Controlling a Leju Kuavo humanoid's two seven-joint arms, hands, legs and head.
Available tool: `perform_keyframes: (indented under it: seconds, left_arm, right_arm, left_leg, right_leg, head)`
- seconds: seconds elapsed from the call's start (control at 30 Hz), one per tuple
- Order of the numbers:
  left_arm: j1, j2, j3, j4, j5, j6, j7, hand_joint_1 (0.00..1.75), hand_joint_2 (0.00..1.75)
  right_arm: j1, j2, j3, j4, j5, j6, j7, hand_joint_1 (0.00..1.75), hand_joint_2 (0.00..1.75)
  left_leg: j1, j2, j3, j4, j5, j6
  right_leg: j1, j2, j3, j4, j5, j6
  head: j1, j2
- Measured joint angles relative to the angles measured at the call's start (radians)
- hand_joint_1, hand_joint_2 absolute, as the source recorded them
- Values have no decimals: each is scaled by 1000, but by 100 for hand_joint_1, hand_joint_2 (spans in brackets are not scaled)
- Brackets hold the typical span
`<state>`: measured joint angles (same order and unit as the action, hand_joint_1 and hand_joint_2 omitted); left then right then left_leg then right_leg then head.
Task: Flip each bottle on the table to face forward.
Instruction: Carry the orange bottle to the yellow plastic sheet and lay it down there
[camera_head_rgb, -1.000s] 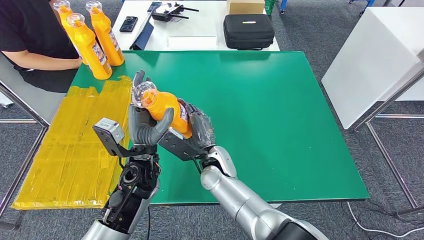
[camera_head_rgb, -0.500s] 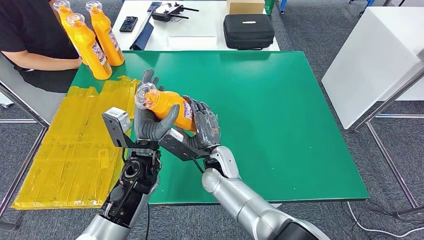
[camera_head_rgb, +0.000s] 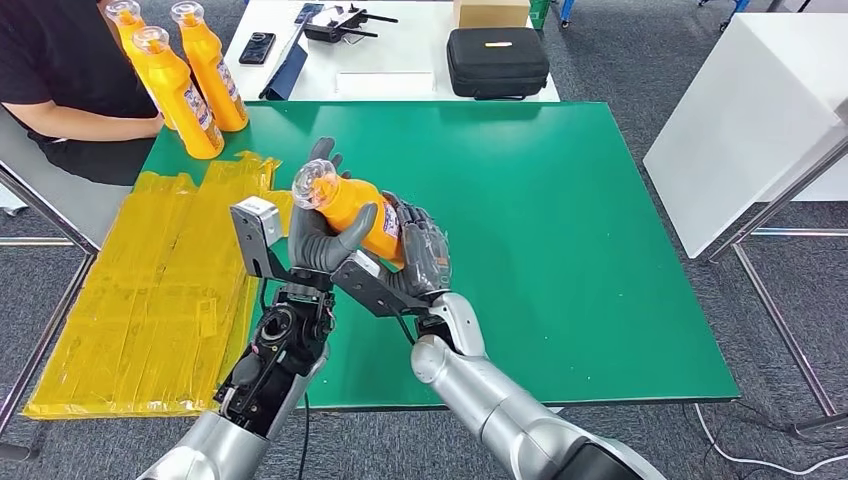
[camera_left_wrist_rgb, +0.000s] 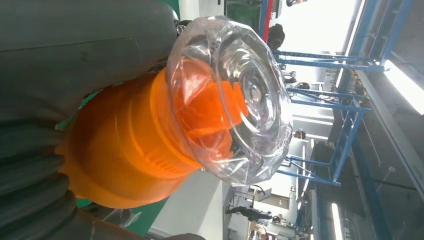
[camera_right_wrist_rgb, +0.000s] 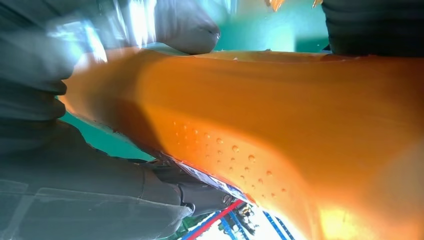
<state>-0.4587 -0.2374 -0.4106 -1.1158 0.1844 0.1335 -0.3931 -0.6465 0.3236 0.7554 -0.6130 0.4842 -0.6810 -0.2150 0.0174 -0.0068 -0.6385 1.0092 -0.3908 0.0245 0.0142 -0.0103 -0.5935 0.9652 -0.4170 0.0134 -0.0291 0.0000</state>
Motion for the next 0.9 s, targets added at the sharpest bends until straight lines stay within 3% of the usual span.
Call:
perform_keyframes:
  seconds: [0.7, 0.9]
  left_arm:
    - [-43, -20, -18, 82, 33, -4, -3, 0, 175]
    - [-36, -30, -57, 139, 50, -8, -7, 0, 175]
  right_arm:
    - [0, -2, 21, 1, -72, -1, 1, 175, 175]
    - [-39, -1, 49, 2, -83, -9, 10, 175, 175]
  left_leg:
    - [0, 0, 0, 0, 0, 0]
    - [-1, 0, 0, 0, 0, 0]
  right_leg:
    - [0, 0, 0, 0, 0, 0]
    - [-1, 0, 0, 0, 0, 0]
  head:
    - [0, 0]
    - [0, 0]
